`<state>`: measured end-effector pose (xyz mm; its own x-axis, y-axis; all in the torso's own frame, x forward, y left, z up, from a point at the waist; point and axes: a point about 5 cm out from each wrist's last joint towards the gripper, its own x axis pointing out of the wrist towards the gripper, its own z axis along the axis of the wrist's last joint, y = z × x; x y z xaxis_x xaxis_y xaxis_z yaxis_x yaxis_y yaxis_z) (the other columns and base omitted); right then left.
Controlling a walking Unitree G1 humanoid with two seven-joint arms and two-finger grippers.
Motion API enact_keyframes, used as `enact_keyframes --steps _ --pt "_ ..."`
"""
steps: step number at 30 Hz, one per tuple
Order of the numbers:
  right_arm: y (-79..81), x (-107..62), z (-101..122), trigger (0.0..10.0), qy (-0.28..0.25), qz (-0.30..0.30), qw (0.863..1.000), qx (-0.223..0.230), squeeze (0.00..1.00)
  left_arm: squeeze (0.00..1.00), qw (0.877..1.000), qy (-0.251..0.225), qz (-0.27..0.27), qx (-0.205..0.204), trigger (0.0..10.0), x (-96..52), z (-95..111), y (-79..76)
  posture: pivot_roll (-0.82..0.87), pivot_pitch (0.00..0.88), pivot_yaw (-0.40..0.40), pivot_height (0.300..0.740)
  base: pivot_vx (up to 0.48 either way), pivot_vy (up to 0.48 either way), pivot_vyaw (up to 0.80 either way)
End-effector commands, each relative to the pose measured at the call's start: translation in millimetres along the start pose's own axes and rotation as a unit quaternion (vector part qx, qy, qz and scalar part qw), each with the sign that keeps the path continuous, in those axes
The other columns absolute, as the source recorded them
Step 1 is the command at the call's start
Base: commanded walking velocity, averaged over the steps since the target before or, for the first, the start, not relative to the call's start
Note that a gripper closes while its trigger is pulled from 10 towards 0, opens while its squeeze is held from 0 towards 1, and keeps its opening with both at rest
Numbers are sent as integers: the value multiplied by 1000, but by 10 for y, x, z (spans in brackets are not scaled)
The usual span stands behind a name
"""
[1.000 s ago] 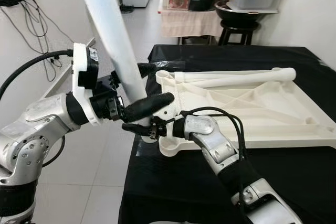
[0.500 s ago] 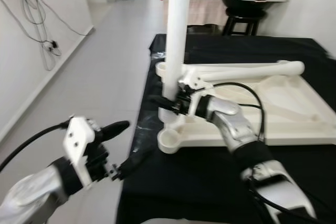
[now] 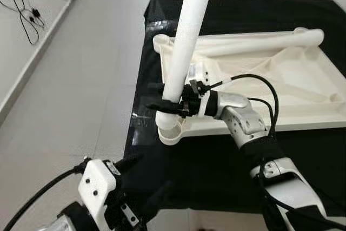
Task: Building children table
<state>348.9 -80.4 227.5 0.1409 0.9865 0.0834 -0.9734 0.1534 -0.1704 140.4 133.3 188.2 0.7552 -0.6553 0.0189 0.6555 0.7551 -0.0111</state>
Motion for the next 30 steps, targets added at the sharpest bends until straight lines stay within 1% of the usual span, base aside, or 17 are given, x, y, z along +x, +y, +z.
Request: enact_keyframes --steps 1,2,4,5,6,12,14,15,16,17,19,20,21,25,30 --pt "40 -51 6 10000 2 38 999 4 0 0 1000 -14 12 -8 10000 -42 34 -82 105 335 -4 740 0 0 0" --pt "40 -51 6 10000 2 38 999 4 0 0 1000 -14 12 -8 10000 -42 34 -82 105 335 -4 740 0 0 0" --pt "93 -89 18 10000 9 74 997 4 0 0 999 -20 22 -18 10000 -67 37 -102 109 341 -4 740 0 0 0" --pt "93 -89 18 10000 9 74 997 4 0 0 999 -20 22 -18 10000 -67 37 -102 109 341 -4 740 0 0 0" --pt "125 -100 23 10000 13 91 996 3 0 0 999 -24 27 -22 10000 -77 38 -102 111 345 1 740 0 0 0" --pt "194 -111 28 10000 18 125 992 -1 0 0 999 -29 34 -27 10000 -95 39 -112 118 351 2 740 0 0 0" --pt "227 -82 -4 10000 35 136 990 -17 0 0 998 -33 38 -31 10000 -99 38 -115 120 354 5 740 0 0 0" --pt "227 -82 -4 10000 35 136 990 -17 0 0 998 -33 38 -31 10000 -99 38 -115 120 354 5 740 0 0 0" --pt "254 -48 -32 10000 49 146 988 -33 0 0 998 -35 39 -34 10000 -100 36 -118 120 354 5 740 0 0 0" --pt "254 -48 -32 10000 49 146 988 -33 0 0 998 -35 39 -34 10000 -100 36 -118 120 354 5 740 0 0 0" --pt "277 33 -57 10000 62 156 984 -55 0 0 998 -39 44 -37 10000 -103 35 -117 120 354 3 740 0 0 0" --pt "277 33 -57 10000 62 156 984 -55 0 0 998 -39 44 -37 10000 -103 35 -117 120 354 3 740 0 0 0" --pt "269 112 -42 10000 63 158 983 -68 0 0 997 -42 47 -41 10000 -104 33 -117 118 353 1 740 0 0 0" --pt "240 179 -2 10000 65 163 981 -77 0 0 997 -46 49 -44 10000 -95 28 -116 118 351 -5 740 0 0 0" --pt "213 189 17 10000 68 175 980 -73 0 0 997 -49 49 -45 10000 -90 29 -119 118 350 -12 740 0 0 0"
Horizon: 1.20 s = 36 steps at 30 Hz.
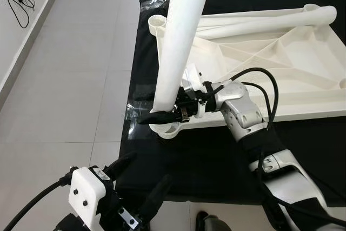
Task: Building children table
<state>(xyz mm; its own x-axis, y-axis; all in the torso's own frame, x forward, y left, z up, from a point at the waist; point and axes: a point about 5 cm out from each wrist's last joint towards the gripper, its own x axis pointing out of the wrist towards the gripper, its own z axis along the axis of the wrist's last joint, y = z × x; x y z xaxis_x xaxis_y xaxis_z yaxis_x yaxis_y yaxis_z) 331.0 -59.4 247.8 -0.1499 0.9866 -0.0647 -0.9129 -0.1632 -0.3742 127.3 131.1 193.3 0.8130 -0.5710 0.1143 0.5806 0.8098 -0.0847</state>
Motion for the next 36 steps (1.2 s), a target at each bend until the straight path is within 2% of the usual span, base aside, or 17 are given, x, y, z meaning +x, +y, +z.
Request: enact_keyframes --steps 1,5,7,11,18,19,23,26,33,36 --pt "62 4 -183 10000 28 26 998 43 0 0 1000 1 1 -12 10000 -7 -22 -17 118 349 -16 740 0 0 0" --pt "47 -13 -180 10000 26 31 998 49 0 0 1000 0 1 -12 10000 -5 -22 -21 118 349 -17 740 0 0 0" --pt "21 -107 -151 10000 19 54 996 67 0 0 1000 -2 2 -13 10000 -8 -26 -31 117 344 -21 740 0 0 0" --pt "10 -172 -141 10000 26 69 994 75 0 0 1000 -2 2 -14 10000 -14 -30 -40 115 339 -18 740 0 0 0" --pt "27 -171 -159 10000 43 84 993 74 0 0 1000 -2 -1 -15 10000 -16 -31 -49 118 336 -16 740 0 0 0" --pt "40 -119 -155 10000 49 102 991 66 0 0 1000 -1 -2 -16 10000 -19 -32 -56 123 335 -15 740 0 0 0" --pt "46 -89 -151 10000 52 111 991 61 0 0 1000 -1 -2 -16 10000 -21 -33 -58 124 336 -16 740 0 0 0" --pt "85 16 -151 10000 90 154 984 17 0 0 1000 -1 -2 -15 10000 -28 -30 -66 130 342 -18 740 0 0 0" --pt "132 60 -139 10000 101 179 979 0 0 0 1000 -2 -1 -15 10000 -28 -24 -65 129 346 -18 740 0 0 0" --pt "156 78 -137 10000 120 199 973 -16 0 0 1000 -2 -1 -15 10000 -24 -22 -63 128 349 -18 740 0 0 0"
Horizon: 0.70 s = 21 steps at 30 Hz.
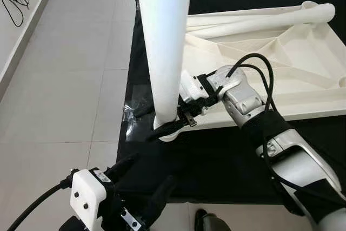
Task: Building children table
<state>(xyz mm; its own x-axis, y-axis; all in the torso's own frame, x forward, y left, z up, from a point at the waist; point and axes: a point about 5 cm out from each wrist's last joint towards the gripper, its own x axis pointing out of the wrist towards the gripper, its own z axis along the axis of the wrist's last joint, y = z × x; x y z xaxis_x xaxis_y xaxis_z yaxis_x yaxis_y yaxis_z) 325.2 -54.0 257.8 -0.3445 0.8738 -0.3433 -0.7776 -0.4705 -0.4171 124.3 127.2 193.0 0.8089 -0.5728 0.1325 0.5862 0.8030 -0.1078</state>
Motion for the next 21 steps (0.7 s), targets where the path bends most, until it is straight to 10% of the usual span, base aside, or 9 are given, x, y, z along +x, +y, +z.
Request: enact_keyframes --steps 1,21 --pt "144 119 -213 10000 27 51 997 45 0 0 1000 7 2 -2 10000 -18 -15 -11 124 349 -19 740 0 0 0" --pt "16 45 -342 10000 -103 -137 976 137 0 0 1000 3 1 -3 10000 16 -33 -1 105 342 -22 740 0 0 0"
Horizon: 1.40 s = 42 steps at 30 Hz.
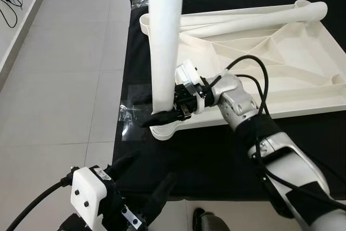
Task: Building children table
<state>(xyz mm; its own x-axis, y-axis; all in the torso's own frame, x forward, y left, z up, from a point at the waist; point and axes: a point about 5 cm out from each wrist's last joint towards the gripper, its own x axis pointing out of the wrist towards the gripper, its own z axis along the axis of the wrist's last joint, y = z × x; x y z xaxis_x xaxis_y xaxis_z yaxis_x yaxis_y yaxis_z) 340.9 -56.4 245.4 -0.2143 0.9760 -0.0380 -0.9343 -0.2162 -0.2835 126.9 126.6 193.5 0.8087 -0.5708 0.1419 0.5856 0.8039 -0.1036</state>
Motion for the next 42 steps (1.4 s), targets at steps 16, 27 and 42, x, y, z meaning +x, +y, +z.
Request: enact_keyframes --steps 16,27,42 --pt "487 371 -490 10000 122 -371 920 26 0 0 1000 6 1 -4 10000 14 -72 27 56 321 -35 740 0 0 0" --pt "460 535 -559 10000 145 -484 862 51 0 0 1000 7 0 3 10000 37 -92 58 74 302 -29 740 0 0 0" --pt "654 453 -587 10000 159 -587 789 87 0 0 1000 7 3 16 10000 62 -70 129 87 266 -21 740 0 0 0"
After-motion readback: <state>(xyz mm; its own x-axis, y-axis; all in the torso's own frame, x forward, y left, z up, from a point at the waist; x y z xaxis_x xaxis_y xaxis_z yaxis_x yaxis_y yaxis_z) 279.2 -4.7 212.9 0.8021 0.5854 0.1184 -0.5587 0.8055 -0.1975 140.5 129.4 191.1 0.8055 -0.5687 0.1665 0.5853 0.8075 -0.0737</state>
